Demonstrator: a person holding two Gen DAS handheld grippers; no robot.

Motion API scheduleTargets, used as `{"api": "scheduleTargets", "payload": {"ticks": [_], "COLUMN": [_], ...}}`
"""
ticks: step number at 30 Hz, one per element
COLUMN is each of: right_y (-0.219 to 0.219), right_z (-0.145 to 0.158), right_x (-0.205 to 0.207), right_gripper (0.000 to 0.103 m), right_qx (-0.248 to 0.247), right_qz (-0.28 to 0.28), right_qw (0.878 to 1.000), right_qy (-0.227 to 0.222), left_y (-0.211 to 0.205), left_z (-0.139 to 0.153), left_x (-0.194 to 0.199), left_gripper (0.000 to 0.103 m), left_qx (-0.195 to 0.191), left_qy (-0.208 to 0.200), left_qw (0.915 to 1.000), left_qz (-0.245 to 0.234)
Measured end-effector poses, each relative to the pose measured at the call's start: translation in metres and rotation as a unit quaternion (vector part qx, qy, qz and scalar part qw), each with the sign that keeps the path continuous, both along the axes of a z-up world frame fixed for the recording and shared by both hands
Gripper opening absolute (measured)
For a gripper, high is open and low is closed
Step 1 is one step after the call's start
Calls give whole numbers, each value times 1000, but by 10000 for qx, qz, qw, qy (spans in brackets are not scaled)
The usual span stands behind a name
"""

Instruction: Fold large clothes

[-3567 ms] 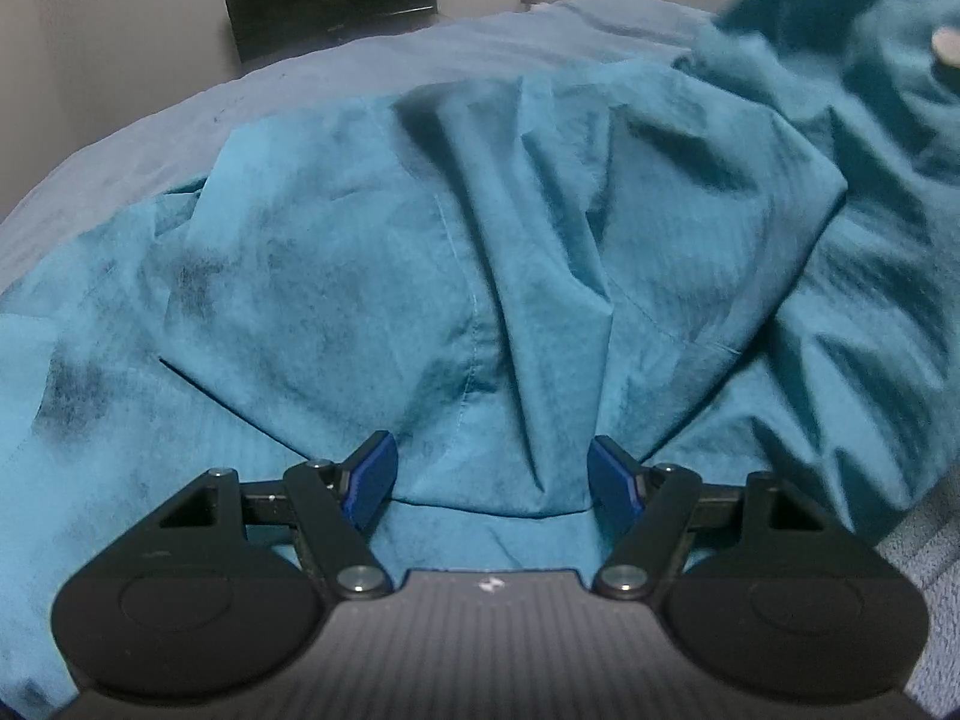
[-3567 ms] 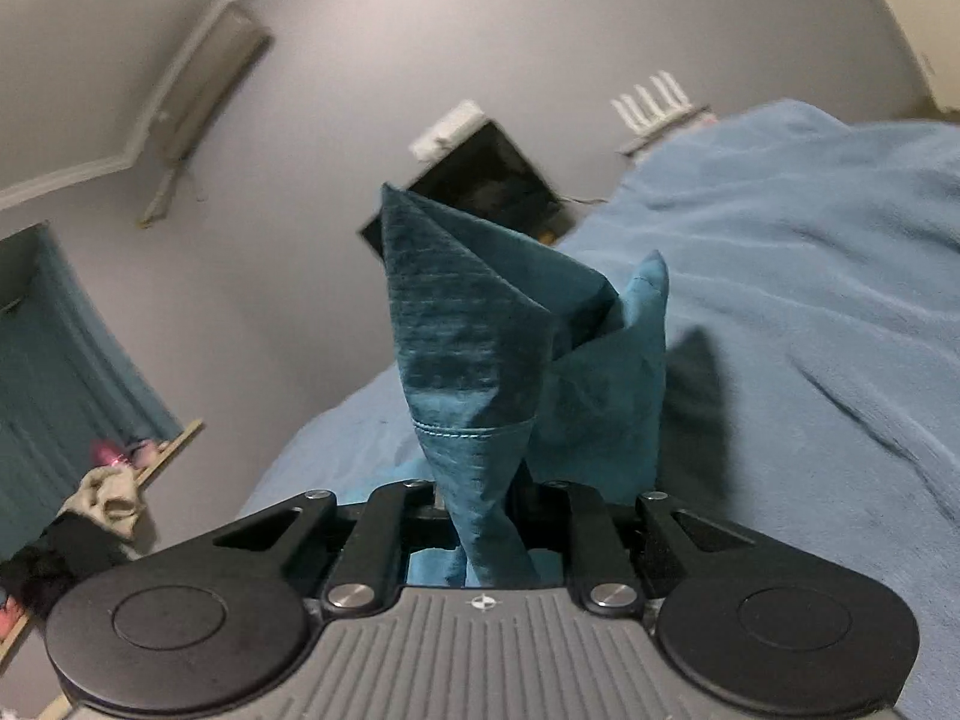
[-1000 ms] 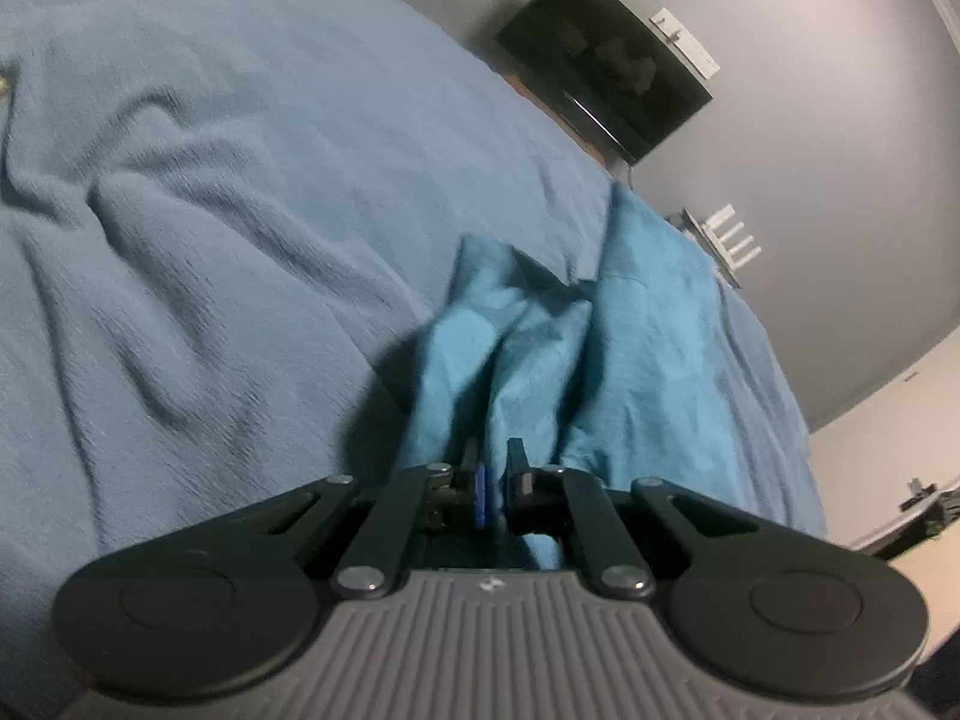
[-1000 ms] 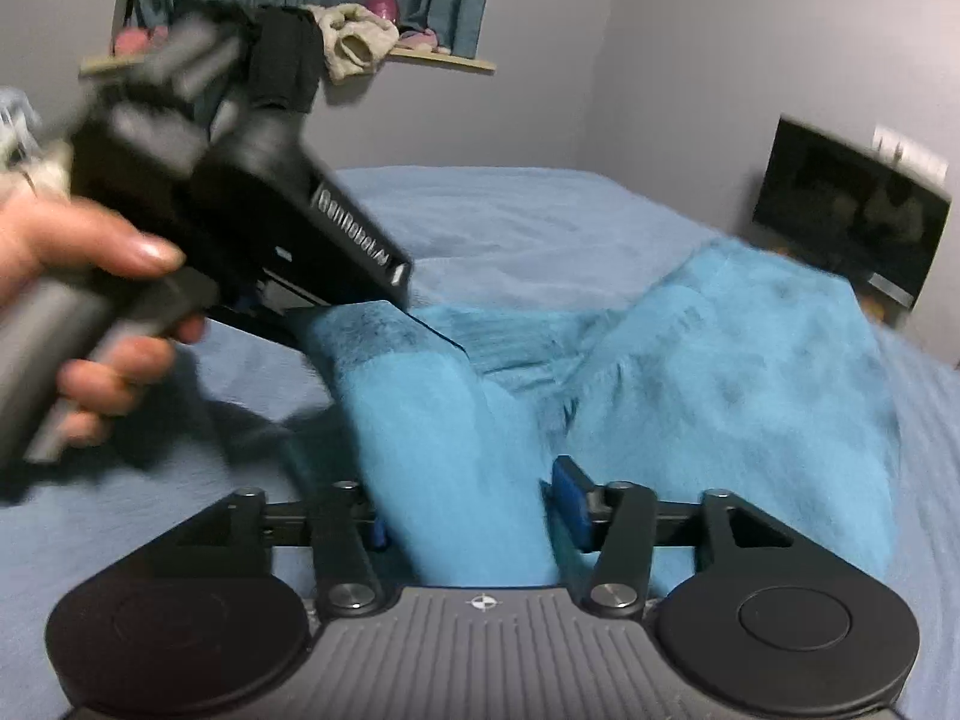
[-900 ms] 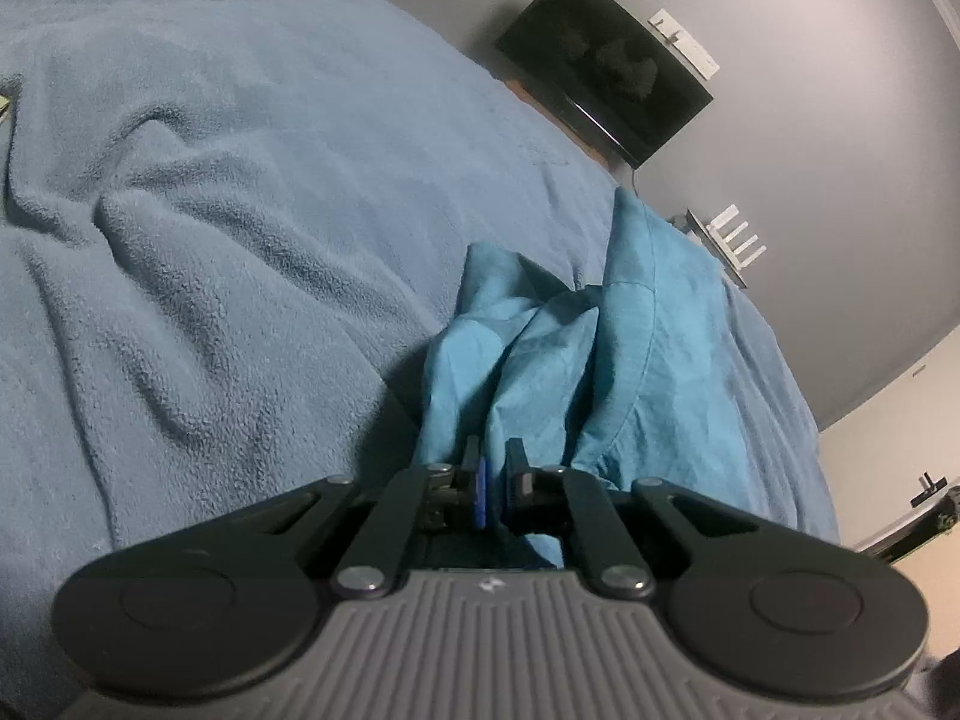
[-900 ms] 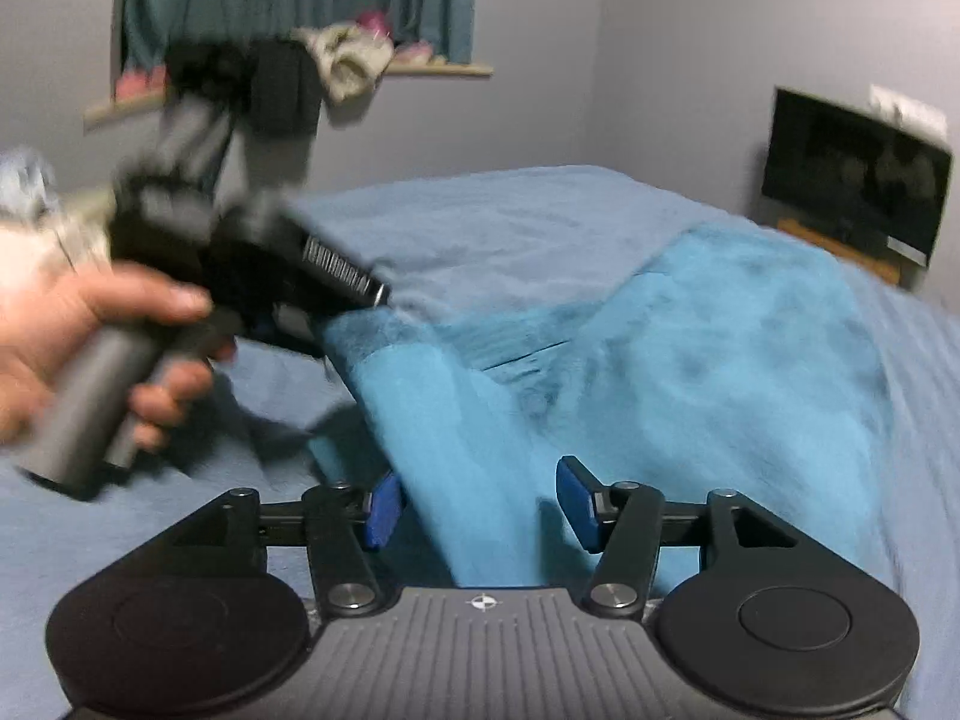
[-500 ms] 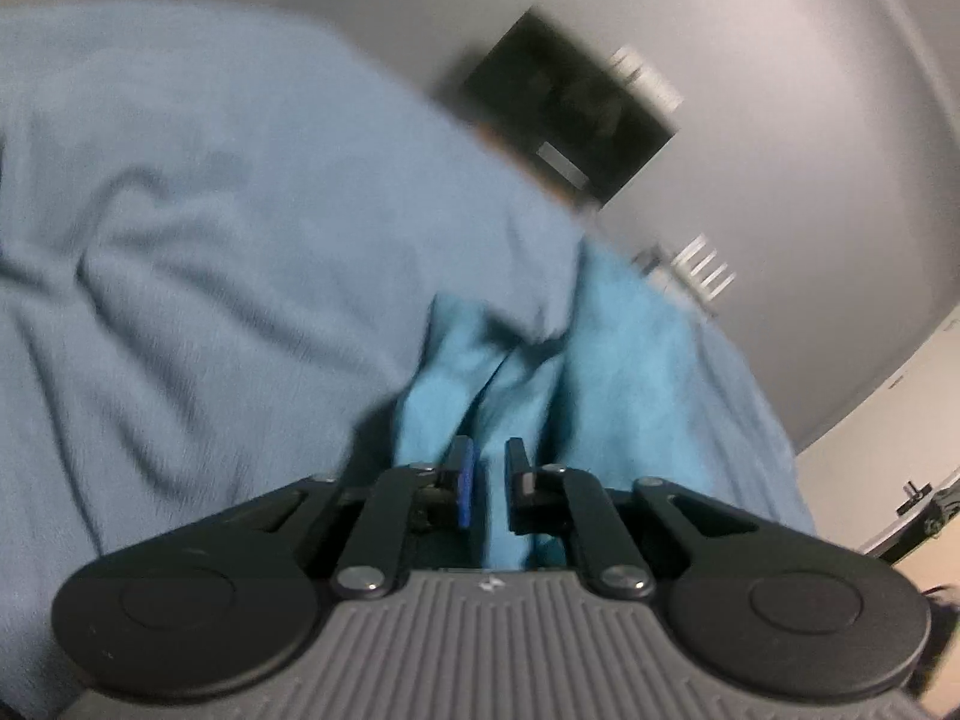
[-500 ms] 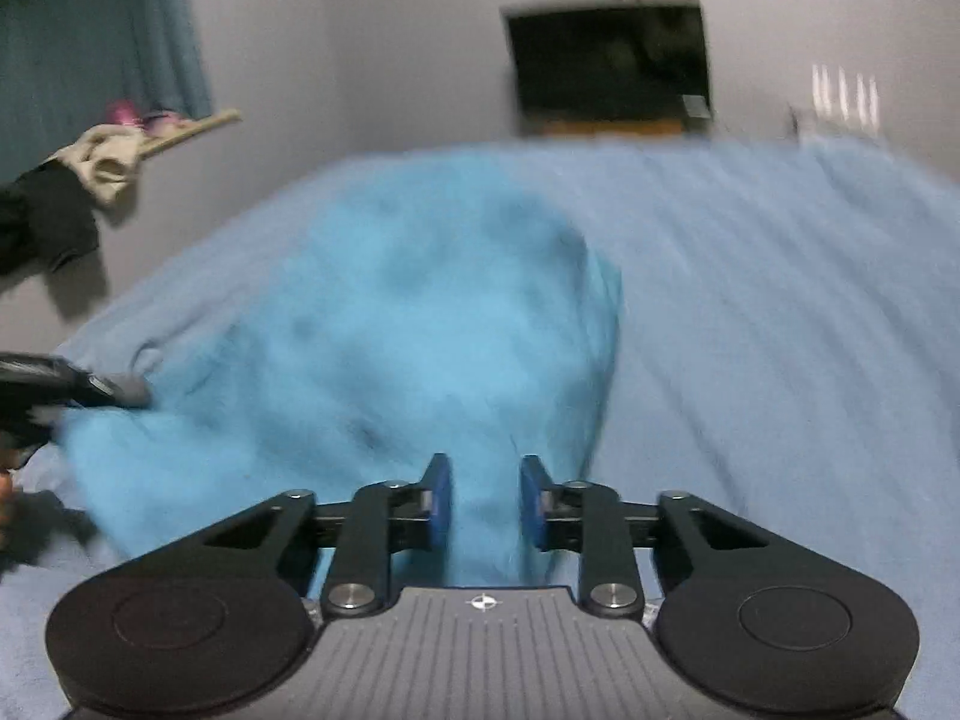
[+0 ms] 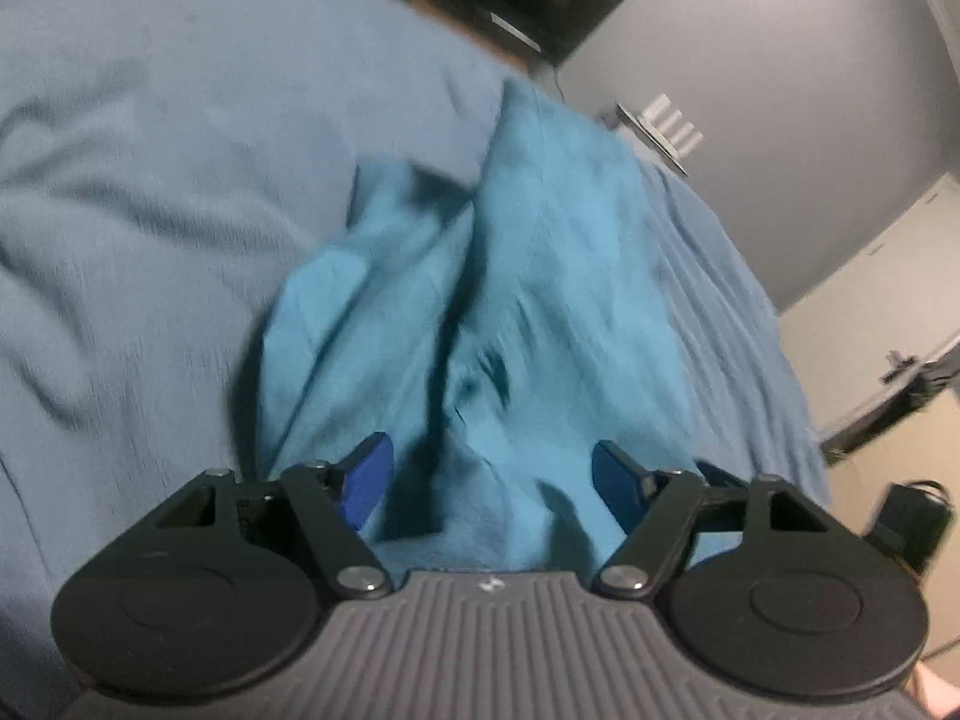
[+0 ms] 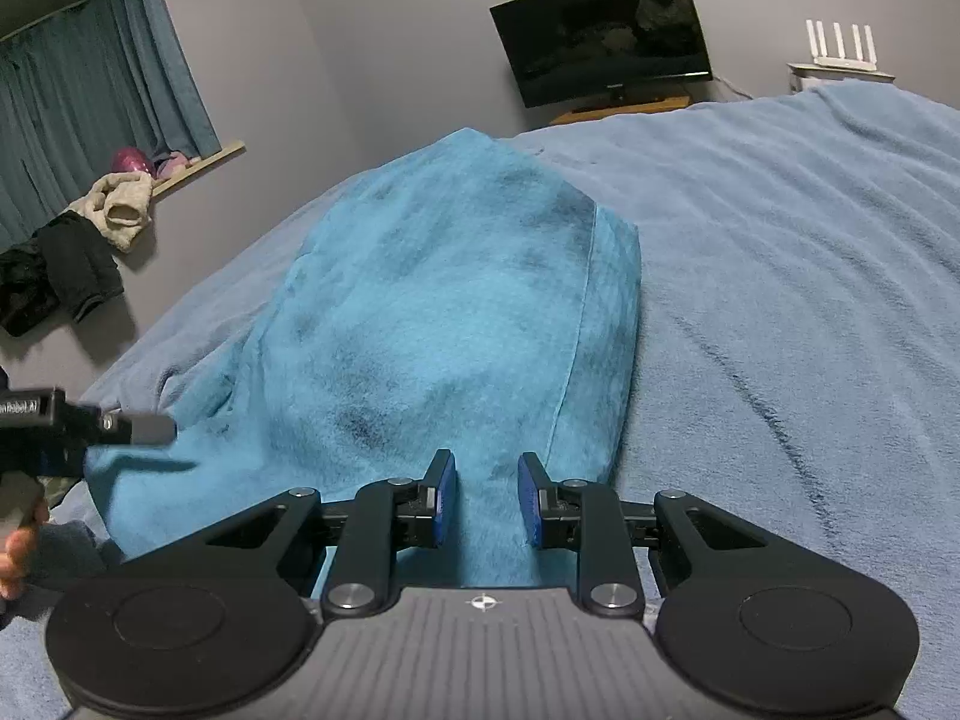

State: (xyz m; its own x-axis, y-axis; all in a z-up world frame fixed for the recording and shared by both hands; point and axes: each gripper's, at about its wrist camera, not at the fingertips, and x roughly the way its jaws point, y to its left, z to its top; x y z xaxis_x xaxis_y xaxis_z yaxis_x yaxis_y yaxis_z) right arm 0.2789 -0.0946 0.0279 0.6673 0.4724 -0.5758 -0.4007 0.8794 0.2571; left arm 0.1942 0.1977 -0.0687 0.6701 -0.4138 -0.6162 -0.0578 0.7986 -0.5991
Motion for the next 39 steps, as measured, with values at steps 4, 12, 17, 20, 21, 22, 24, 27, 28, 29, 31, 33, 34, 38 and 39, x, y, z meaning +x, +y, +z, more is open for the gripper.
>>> {"api": "scheduleTargets", "payload": {"ticks": [4, 12, 17, 20, 21, 22, 24, 27, 28, 29, 31, 33, 34, 38, 39], "right_y": [16, 48, 34, 30, 32, 37, 54, 79, 85, 89, 87, 73, 58, -15, -30], "right_z": [-5, -4, 14, 7, 4, 2, 3, 5, 4, 3, 3, 13, 21, 27, 19], "right_x": [4, -2, 22, 62, 73, 82, 98, 124, 135, 145, 166, 180, 184, 196, 202], "right_gripper": [26, 25, 30, 30, 30, 31, 37, 41, 43, 45, 50, 47, 47, 77, 78], "right_qx": [-71, -271, -360, -355, -308, -329, -499, -828, -906, -918, -758, -398, -37, 1088, 1297], "right_qz": [77, 672, -433, -787, -765, -748, -681, -530, -418, -286, 61, 209, 150, -275, -252], "right_qw": [9999, 9958, 9918, 9942, 9949, 9947, 9935, 9916, 9918, 9929, 9963, 9986, 9997, 9934, 9898], "right_qy": [-47, -562, -1147, -644, -573, -631, -764, -843, -798, -694, -395, -266, -206, 217, 535], "left_y": [14, 19, 15, 10, 10, 9, 8, 8, 8, 7, 7, 6, 6, 6, 5], "left_z": [-3, 0, 5, 13, 14, 14, 14, 12, 14, 14, 15, 11, 12, 9, 9], "left_x": [-17, -36, -39, -38, -41, -41, -39, -35, -36, -36, -36, -33, -33, -31, -31], "left_gripper": [3, 2, 2, 2, 2, 2, 2, 2, 2, 2, 2, 2, 2, 2, 2], "left_qx": [-543, -233, 29, 216, 238, 274, 337, 366, 347, 329, 309, 309, 298, 285, 297], "left_qy": [19, 185, 39, -24, -33, -27, 7, 65, 86, 104, 122, 137, 139, 130, 133], "left_qw": [9985, 9995, 9993, 9987, 9987, 9986, 9983, 9980, 9979, 9978, 9978, 9978, 9978, 9978, 9978], "left_qz": [-55, 106, 369, 464, 455, 456, 467, 516, 537, 558, 568, 569, 575, 581, 573]}}
